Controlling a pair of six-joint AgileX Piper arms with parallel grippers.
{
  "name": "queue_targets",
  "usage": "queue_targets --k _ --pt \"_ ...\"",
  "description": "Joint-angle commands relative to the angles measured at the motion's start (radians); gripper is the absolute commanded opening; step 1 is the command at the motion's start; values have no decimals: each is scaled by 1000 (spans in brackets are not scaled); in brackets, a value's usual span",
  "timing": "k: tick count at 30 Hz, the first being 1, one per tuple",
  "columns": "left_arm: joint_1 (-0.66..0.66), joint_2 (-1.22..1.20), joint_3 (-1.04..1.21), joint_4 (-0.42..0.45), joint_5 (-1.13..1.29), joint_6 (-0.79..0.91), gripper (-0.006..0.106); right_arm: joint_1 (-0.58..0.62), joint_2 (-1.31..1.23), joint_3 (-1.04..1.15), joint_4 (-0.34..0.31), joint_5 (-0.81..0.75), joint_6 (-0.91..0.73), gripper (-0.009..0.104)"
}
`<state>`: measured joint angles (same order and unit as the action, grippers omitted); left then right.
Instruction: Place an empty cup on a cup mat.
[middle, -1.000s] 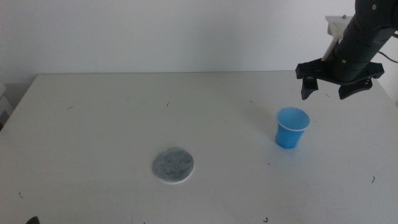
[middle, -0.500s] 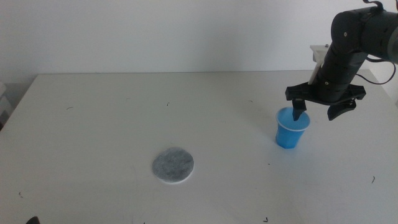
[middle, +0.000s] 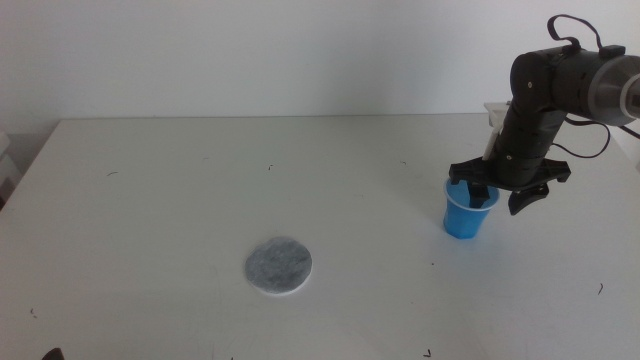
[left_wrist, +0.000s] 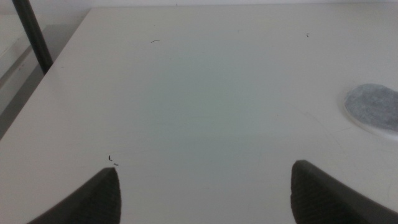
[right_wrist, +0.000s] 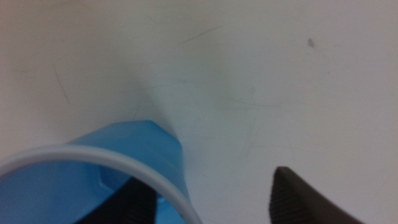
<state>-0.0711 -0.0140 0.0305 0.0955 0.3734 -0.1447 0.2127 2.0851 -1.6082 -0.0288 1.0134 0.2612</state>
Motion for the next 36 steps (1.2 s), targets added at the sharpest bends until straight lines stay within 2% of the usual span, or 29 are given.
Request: queue_targets --k 1,7,8,16,24,36 --pt "1 -12 -6 1 -67 -4 105 3 -57 -25 -12 -21 -3 36" --pt "1 -12 -6 1 -67 -4 105 3 -59 -25 -3 -38 -2 1" --pt "1 -12 -6 1 -67 -4 105 3 -59 -25 -3 -38 -2 -1" --pt "1 -12 -6 1 -67 -4 105 13 -91 -30 3 -36 -2 -1" --pt "1 -12 -6 1 -67 -4 105 59 -166 -75 47 -24 -2 -1" --pt "1 -12 -6 1 -67 -4 105 278 -177 -169 54 -18 59 -1"
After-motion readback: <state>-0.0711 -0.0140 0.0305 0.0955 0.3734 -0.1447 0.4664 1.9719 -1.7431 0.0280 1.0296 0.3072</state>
